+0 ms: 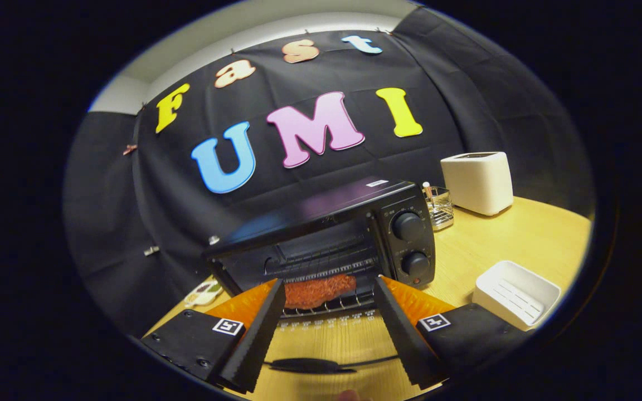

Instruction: Open the toaster oven, put the food inside, and close the toaster oven door.

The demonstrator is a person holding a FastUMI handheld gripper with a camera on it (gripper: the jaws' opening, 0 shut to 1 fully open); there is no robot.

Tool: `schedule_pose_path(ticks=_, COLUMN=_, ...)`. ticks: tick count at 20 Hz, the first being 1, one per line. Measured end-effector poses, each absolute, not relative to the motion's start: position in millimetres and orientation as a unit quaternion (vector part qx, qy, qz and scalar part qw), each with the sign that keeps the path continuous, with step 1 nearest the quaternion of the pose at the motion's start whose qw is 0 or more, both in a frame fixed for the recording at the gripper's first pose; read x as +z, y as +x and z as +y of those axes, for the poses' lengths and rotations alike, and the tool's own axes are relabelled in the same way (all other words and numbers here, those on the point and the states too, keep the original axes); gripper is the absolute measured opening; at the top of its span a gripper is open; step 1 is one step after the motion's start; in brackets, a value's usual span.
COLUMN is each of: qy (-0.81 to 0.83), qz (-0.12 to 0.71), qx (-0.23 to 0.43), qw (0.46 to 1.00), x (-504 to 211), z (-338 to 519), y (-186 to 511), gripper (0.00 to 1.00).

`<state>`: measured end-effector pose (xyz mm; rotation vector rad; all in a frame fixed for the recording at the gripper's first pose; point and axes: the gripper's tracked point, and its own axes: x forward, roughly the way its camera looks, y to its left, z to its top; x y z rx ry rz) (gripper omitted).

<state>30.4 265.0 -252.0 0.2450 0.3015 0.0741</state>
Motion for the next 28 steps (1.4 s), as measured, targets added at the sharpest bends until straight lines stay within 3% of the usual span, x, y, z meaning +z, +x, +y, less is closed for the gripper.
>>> schedule_pose_path(ticks=12, qy=-0.005, qz=0.232, qx=0.098, qw=0.968, x=-329, z=320, y=-64, gripper=0.99)
schedule_pose_path(ticks=22, qy=-0.004, qz=0.342, qx=0.073, qw=0.937, x=-376, z=315, y=-59, gripper=0.99)
schedule_pose_path(ticks=28, qy=-0.003, qz=0.348, qx=0.039, qw=0.937, x=-368, z=308, y=-47, gripper=0.97)
